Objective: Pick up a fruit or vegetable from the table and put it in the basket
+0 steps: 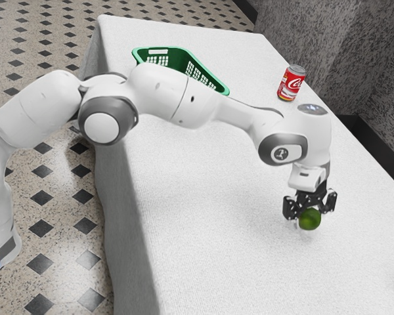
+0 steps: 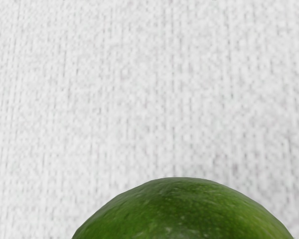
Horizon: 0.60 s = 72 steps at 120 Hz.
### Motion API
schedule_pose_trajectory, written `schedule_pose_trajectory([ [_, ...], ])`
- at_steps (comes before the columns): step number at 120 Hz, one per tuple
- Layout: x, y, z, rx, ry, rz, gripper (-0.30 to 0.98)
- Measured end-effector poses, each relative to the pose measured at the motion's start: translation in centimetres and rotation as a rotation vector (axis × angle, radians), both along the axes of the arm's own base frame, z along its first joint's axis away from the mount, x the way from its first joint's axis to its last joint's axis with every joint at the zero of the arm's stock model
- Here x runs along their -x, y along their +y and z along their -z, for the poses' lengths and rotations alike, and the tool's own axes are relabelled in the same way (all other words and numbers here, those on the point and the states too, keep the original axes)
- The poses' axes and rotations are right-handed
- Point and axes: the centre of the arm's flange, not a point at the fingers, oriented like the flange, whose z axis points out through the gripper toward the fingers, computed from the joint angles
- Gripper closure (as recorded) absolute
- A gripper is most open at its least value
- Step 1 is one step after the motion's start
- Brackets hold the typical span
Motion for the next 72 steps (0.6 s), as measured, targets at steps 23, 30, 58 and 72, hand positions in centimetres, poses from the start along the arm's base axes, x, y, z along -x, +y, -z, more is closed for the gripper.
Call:
schedule_pose_trajectory([
  [23, 0.6, 2.0, -3.4, -0.024, 0.01, -0.052, 0.55],
  [30, 1.1, 2.4, -4.8, -0.03, 0.02, -0.066, 0.56],
  [58, 3.8, 7.6, -11.2, -0.088, 0.094, -0.2, 0.57],
  [72, 5.4, 12.6, -13.3, -0.132, 0.172, -0.328, 0.57],
])
